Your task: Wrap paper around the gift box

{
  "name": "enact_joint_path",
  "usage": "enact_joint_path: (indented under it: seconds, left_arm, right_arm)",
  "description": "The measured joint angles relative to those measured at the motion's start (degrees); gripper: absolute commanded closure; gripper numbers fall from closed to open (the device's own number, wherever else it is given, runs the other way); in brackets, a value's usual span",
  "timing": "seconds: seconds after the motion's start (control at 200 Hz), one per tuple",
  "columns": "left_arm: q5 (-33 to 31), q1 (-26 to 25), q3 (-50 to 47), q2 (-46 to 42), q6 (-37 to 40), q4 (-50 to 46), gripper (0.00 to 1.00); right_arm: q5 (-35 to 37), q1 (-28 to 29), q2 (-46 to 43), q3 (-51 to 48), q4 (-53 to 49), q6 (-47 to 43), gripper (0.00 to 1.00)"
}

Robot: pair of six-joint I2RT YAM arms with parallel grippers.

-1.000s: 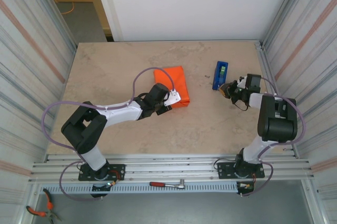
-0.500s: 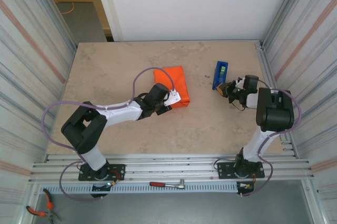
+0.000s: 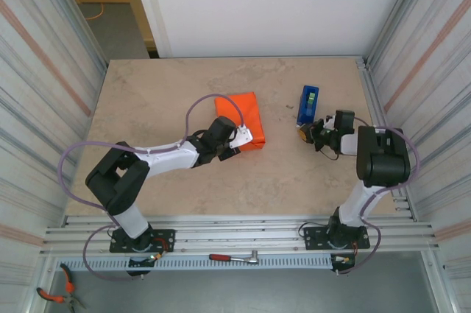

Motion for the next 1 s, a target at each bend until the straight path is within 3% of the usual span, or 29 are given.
enact_joint_path:
  seconds: [0.251,0.531,0.737,1.002]
  left_arm:
    - [-0.3,-0.2,0.0,0.0,0.0,0.0,0.43]
    - [-0.3,-0.2,0.0,0.0,0.0,-0.1,0.43]
    - [-0.4,-0.3,0.0,0.0,0.0,-0.1,0.43]
    - [-0.4,-0.3,0.0,0.0,0.0,-0.1,0.43]
  right_arm:
    - [0.8,7.5,-13.6,-2.3,-3.9,-4.3,1.0]
    - [6.3,23.5,-21.0,-9.4,-2.4,-6.5,1.0]
    - [12.2,32.0,-21.9,-13.3,2.4,-7.5,1.0]
    - [16.7,37.6,-18.5,-13.9,10.6,-7.7,1.0]
